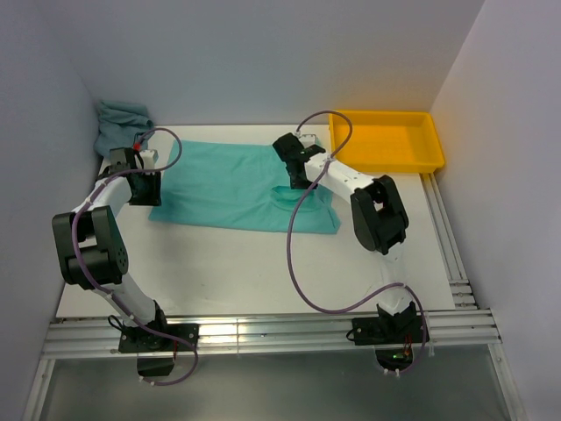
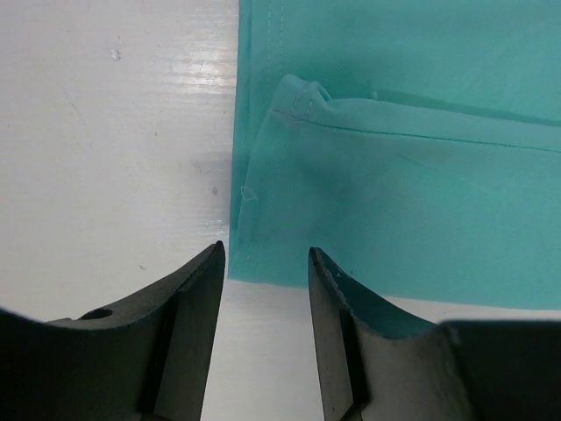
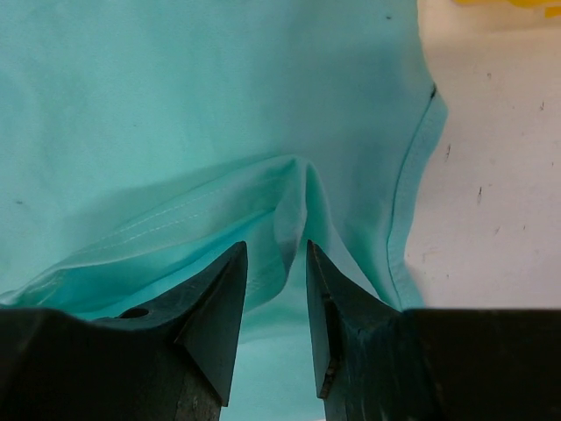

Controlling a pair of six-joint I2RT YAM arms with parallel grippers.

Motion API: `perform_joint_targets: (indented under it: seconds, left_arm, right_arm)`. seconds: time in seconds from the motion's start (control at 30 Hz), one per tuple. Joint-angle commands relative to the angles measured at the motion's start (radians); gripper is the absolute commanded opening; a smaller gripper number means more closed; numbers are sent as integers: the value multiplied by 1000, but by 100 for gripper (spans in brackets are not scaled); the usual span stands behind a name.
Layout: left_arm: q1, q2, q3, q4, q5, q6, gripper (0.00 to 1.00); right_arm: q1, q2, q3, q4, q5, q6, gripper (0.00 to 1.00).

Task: Roll the t-shirts
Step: Fold the tshirt

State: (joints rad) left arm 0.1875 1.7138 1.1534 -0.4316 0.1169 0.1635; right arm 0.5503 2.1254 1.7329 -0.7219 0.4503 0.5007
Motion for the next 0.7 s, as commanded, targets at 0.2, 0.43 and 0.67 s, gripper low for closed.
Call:
perform_joint_targets:
  seconds: [0.2,0.43,0.67]
  left_arm:
    - [1,-3,43,7,26,7,49]
    - [3,0,46,5,23,8,49]
    - [1,4,49,5,26,8,49]
  right_arm:
    - [-24,5,-10,-16,51,-1,38]
    - [-41,14,5,-24,51,-1,33]
    - [-61,24,34,-13,25,-1,38]
